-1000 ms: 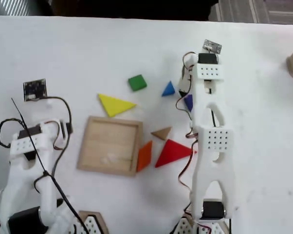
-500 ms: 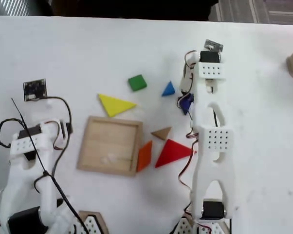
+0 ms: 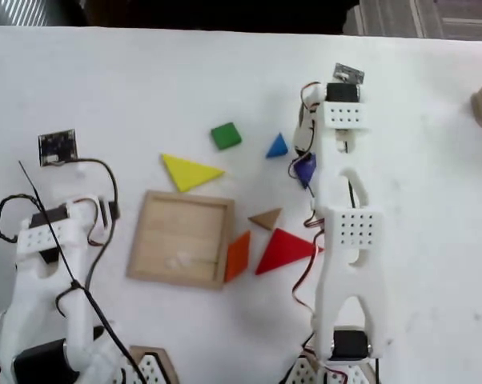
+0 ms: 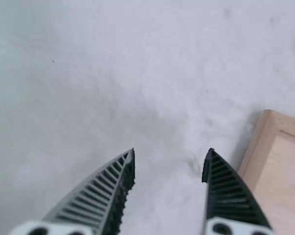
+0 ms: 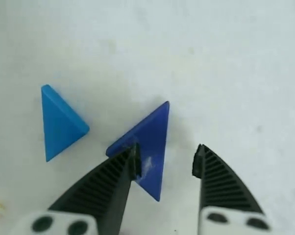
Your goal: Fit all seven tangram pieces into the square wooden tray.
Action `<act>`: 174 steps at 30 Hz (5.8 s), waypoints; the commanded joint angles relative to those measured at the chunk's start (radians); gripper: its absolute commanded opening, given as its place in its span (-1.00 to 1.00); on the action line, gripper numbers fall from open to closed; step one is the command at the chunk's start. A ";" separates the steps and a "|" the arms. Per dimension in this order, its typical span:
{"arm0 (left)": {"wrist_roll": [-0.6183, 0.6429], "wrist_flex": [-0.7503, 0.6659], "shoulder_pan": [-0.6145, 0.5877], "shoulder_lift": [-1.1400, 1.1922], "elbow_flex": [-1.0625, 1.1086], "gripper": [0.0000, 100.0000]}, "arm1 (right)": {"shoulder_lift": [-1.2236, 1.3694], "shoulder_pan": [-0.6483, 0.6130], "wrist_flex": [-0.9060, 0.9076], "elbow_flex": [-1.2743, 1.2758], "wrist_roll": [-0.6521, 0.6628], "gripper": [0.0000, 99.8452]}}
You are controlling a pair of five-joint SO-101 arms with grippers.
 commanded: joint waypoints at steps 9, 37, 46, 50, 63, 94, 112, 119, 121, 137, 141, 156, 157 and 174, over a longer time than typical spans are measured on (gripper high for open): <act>-0.009 -0.005 0.008 -0.001 -0.049 -0.53 | -0.010 -0.076 -0.065 -0.038 -0.095 -0.64; -0.009 0.000 0.007 -0.001 -0.049 -0.53 | 0.070 -0.090 0.012 -0.028 0.203 -0.51; -0.011 0.000 0.007 -0.001 -0.049 -0.53 | 0.070 -0.087 0.007 -0.035 0.265 -0.59; -0.011 0.002 0.007 -0.001 -0.049 -0.53 | 0.070 -0.071 0.005 -0.037 0.265 -0.61; -0.011 0.002 0.007 -0.001 -0.049 -0.53 | 0.071 -0.048 0.005 -0.037 0.265 -0.77; -0.011 -0.005 0.007 -0.001 -0.049 -0.53 | -0.366 -0.128 0.013 0.382 0.318 -0.83; -0.011 -0.006 0.007 -0.001 -0.052 -0.53 | -0.854 -0.575 -0.338 1.112 0.391 -0.83; -0.011 -0.006 0.007 -0.001 -0.052 -0.53 | -0.871 -0.677 -0.503 1.246 0.399 -0.82; -0.011 -0.006 0.007 -0.001 -0.052 -0.53 | -0.871 -0.680 -0.515 1.250 0.413 -0.81; -0.011 -0.006 0.007 -0.001 -0.052 -0.53 | -0.816 -0.684 -0.295 1.131 0.535 -0.40; -0.011 -0.006 0.007 -0.001 -0.052 -0.53 | -0.829 -0.555 -0.217 1.079 0.537 -0.46; -0.009 -0.031 0.013 -0.001 -0.049 -0.54 | -1.178 -0.277 -0.306 1.386 0.535 -0.97; -0.009 -0.031 0.013 -0.001 -0.049 -0.54 | -1.219 -0.251 -0.314 1.425 0.537 -0.97; -0.002 -0.021 0.150 -0.010 -0.026 -0.55 | -1.787 0.232 -0.723 2.256 0.694 -0.97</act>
